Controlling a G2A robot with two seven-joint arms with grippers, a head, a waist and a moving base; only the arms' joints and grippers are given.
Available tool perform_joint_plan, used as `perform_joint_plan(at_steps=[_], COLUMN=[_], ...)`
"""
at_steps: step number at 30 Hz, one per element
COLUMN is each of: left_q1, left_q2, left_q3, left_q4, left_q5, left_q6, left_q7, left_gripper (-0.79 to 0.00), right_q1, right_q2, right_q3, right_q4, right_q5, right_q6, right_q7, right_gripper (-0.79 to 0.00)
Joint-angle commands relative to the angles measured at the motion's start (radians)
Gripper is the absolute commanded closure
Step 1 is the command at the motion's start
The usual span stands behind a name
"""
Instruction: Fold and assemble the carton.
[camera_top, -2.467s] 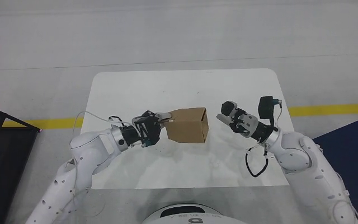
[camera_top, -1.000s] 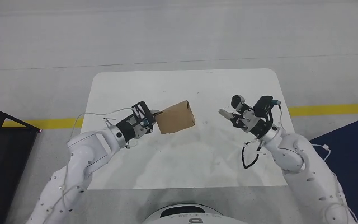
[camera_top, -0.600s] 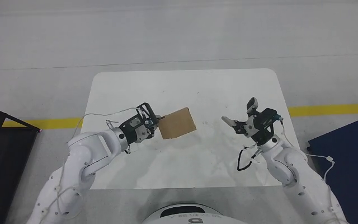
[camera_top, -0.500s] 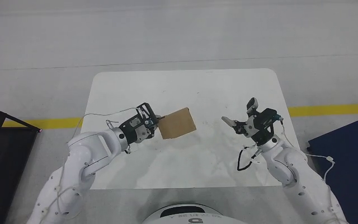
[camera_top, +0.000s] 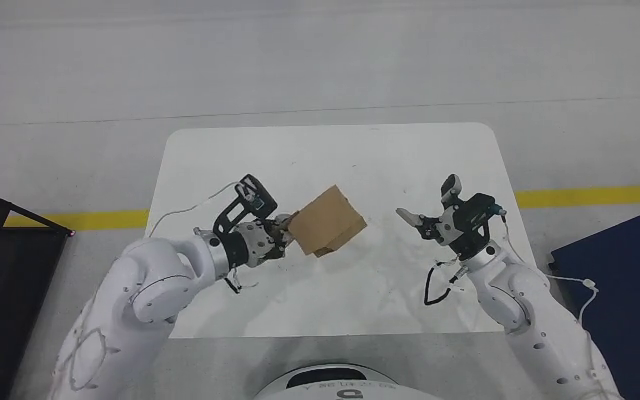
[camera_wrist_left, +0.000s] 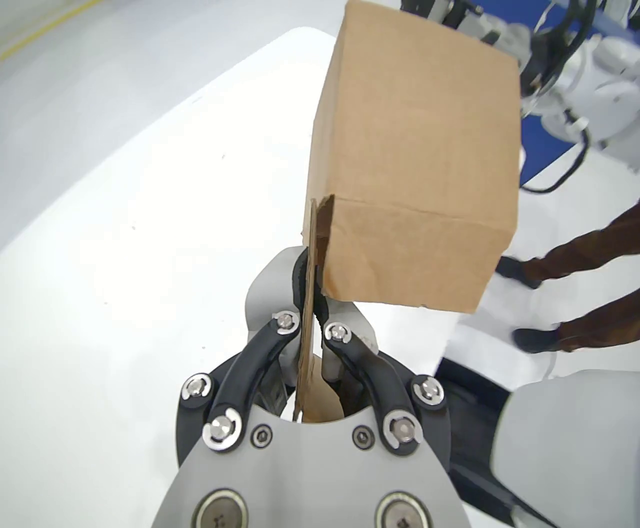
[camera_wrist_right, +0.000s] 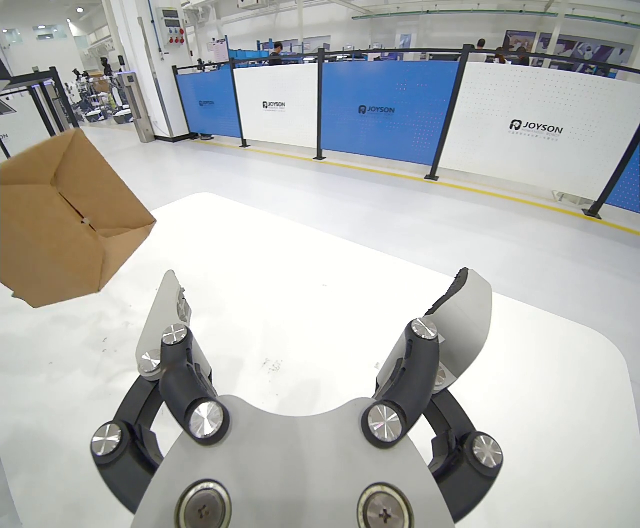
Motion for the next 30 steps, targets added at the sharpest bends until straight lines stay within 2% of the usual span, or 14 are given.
perform_joint_plan(at_steps=[1, 6, 9, 13, 17, 30], left_q1=[-0.003, -0.015, -0.021, -0.03, -0.041, -0.044], left_q2=[0.001, 0.002, 0.002, 0.006, 0.007, 0.006], left_q3=[-0.008, -0.018, -0.022, -0.012, 0.004, 0.021], left_q4=[-0.007, -0.003, 0.046, 0.125, 0.186, 0.202], left_q5=[-0.115, -0.267, -0.35, -0.352, -0.348, -0.4], left_q6=[0.062, 0.177, 0.209, 0.226, 0.235, 0.2], left_q7=[-0.061, -0.166, -0.19, -0.24, -0.237, -0.203], left_gripper=[0.0, 0.0, 0.0, 0.0, 0.0, 0.0], right_q1=[0.0, 0.0, 0.0, 0.0, 0.0, 0.0], right_q2=[0.0, 0.0, 0.0, 0.0, 0.0, 0.0], right_q3=[0.0, 0.0, 0.0, 0.0, 0.0, 0.0], right_q4=[0.0, 0.0, 0.0, 0.0, 0.0, 0.0], right_q5=[0.0, 0.0, 0.0, 0.0, 0.0, 0.0], right_q6=[0.0, 0.0, 0.0, 0.0, 0.0, 0.0], right_q7=[0.0, 0.0, 0.0, 0.0, 0.0, 0.0], right_gripper=[-0.785, -0.785, -0.785, -0.785, -0.785, -0.785])
